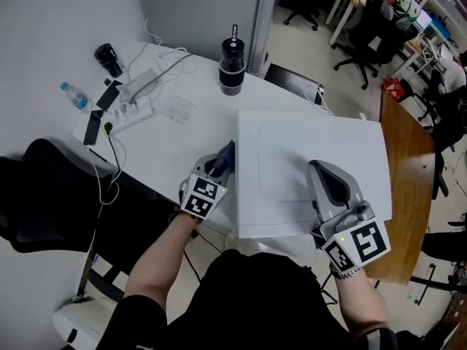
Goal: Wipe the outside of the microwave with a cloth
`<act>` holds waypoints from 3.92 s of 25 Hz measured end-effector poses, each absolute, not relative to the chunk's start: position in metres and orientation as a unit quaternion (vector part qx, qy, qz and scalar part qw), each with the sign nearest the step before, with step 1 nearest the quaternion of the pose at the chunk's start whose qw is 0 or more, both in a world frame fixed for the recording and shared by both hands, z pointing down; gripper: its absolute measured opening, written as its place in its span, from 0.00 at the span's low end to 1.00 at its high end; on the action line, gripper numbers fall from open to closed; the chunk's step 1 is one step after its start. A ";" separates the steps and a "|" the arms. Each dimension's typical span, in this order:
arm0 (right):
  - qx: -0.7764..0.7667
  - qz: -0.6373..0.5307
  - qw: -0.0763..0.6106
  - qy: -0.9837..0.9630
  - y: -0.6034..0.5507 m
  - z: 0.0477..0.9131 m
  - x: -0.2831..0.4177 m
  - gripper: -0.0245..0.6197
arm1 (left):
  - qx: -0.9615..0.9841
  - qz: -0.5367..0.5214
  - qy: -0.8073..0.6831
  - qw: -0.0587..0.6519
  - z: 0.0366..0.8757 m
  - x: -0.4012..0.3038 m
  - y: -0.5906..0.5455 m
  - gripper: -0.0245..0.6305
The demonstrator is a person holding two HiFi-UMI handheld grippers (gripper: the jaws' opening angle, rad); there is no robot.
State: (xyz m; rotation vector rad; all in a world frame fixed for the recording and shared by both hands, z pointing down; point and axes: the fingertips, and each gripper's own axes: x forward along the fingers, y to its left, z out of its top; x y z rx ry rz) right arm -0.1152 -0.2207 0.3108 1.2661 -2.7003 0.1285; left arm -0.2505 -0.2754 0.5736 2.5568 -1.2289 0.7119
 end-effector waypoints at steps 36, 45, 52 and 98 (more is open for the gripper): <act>0.350 0.057 0.121 -0.927 -0.231 0.318 -0.148 0.23 | 0.891 0.158 -0.422 0.061 0.459 -0.285 -0.305 0.13; 0.218 0.047 0.148 -0.964 -0.223 0.317 -0.209 0.36 | 0.951 0.069 -0.301 0.004 0.350 -0.272 -0.229 0.13; 0.103 0.068 0.139 -0.983 -0.190 0.314 -0.237 0.46 | 0.983 0.010 -0.180 0.032 0.305 -0.259 -0.172 0.13; 0.327 0.127 0.368 -0.861 -0.241 0.404 -0.148 0.20 | 0.958 0.064 -0.280 -0.008 0.319 -0.233 -0.180 0.04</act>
